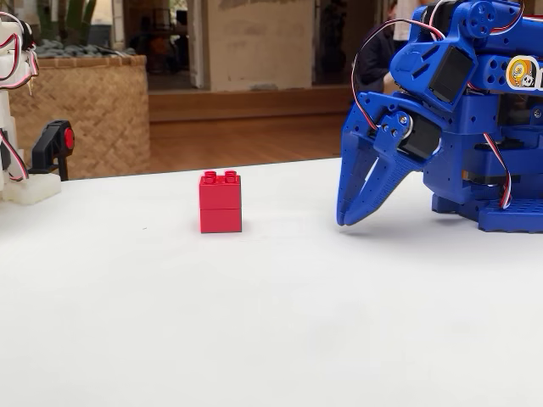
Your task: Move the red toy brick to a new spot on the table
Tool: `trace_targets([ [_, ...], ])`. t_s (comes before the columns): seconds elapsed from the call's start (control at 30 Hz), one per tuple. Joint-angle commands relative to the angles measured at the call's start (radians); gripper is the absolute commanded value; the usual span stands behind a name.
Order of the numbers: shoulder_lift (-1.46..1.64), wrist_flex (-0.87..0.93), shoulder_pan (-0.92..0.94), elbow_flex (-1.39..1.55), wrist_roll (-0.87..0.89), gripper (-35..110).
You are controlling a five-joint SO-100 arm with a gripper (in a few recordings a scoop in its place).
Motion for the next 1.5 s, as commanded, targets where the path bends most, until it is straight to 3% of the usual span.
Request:
trace_targets([
  [0.0, 0.031, 0.029, -0.006, 0.032, 0.087, 0],
  [0.5, 0.031, 0.035, -0.020, 0.032, 0.210, 0],
  [1.47, 0.031, 0.035, -0.031, 0.032, 0.239, 0],
])
